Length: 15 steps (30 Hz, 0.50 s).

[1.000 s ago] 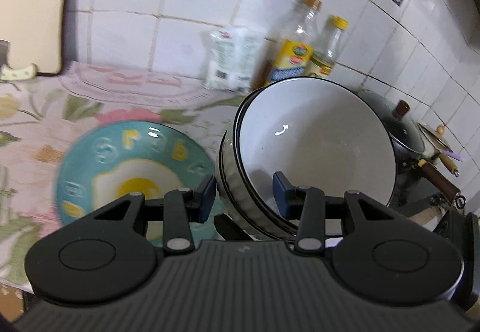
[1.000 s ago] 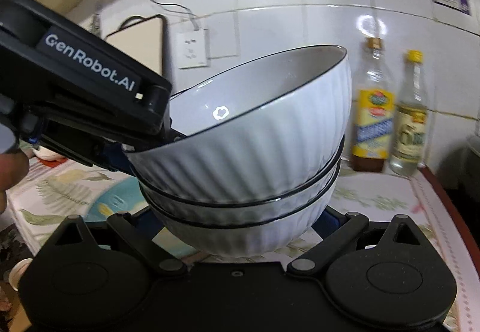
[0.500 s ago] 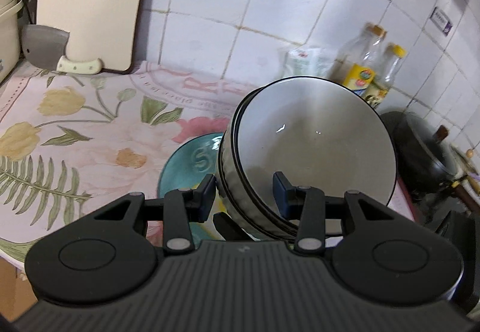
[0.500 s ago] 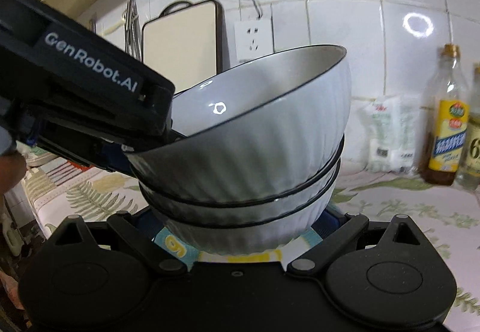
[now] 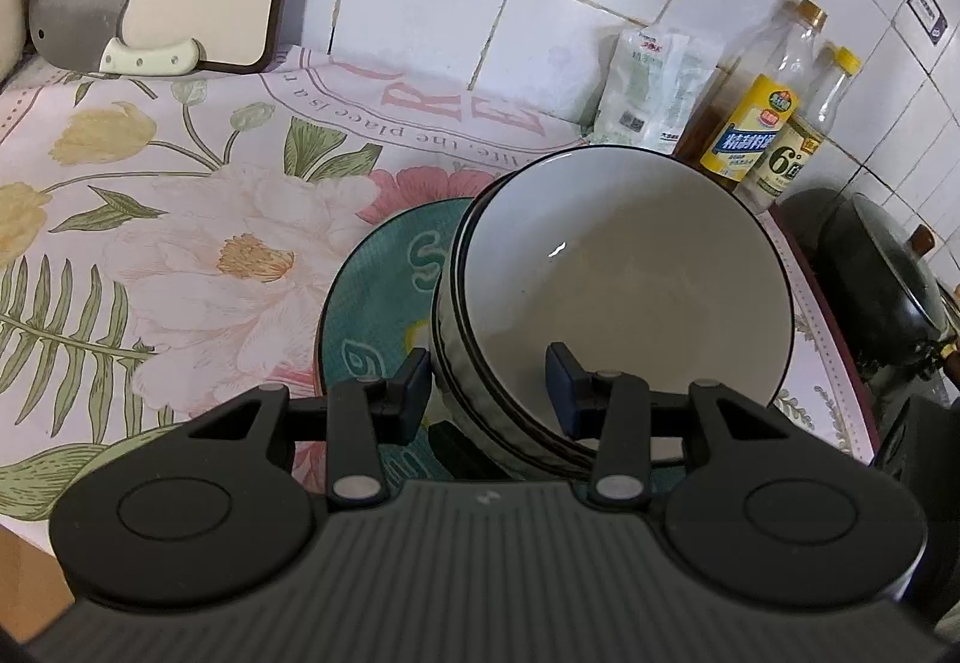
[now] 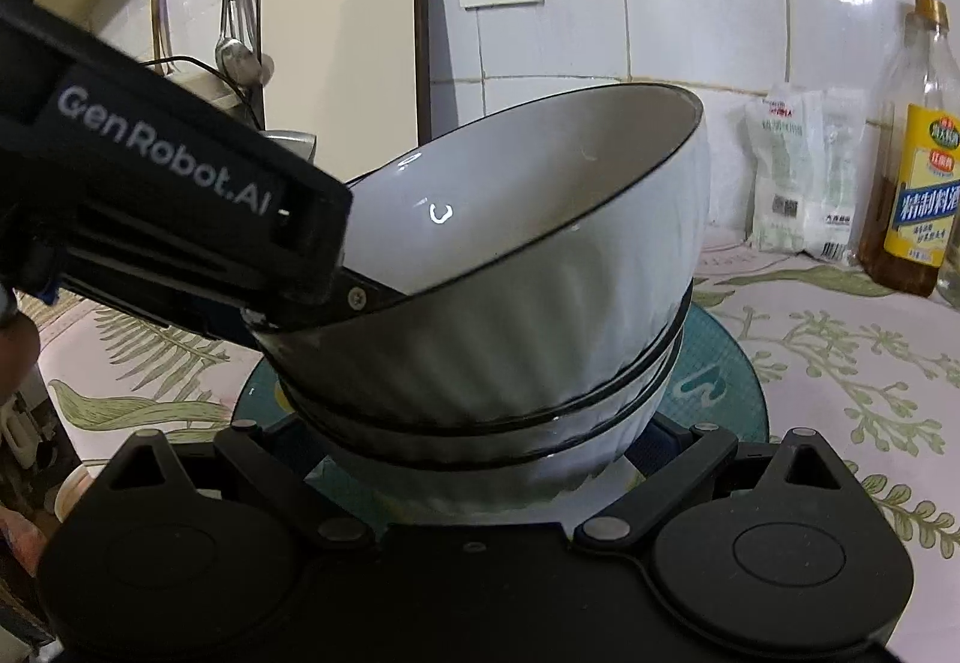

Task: Organize plates and bowls
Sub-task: 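Lower the bowl stack onto the blue egg plate with both grippers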

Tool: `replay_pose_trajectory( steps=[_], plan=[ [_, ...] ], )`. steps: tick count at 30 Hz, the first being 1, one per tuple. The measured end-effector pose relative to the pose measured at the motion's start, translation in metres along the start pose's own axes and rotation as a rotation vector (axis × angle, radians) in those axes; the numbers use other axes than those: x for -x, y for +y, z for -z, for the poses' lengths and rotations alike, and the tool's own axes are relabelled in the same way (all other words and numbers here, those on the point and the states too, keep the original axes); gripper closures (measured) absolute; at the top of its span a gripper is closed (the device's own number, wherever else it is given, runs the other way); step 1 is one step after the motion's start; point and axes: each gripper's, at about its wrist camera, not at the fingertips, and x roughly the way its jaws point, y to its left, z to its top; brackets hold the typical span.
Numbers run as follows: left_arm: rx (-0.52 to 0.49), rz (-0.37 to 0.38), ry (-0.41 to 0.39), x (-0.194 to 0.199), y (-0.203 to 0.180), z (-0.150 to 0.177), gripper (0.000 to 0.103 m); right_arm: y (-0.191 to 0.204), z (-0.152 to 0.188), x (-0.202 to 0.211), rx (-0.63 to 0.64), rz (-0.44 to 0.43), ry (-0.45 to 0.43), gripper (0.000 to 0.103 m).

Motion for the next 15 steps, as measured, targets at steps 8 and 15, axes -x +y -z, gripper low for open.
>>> replay_pose_trajectory(
  steps=[8, 15],
  plan=[
    [0.013, -0.010, -0.001, -0.0030, -0.0008, -0.0032, 0.063, -0.0020, -0.0022, -0.0055, -0.017, -0.002, 0.013, 0.003],
    [0.039, -0.042, -0.009, -0.0016, 0.0013, -0.0058, 0.061, -0.0036, 0.0002, -0.0018, -0.037, -0.014, 0.024, 0.002]
  ],
)
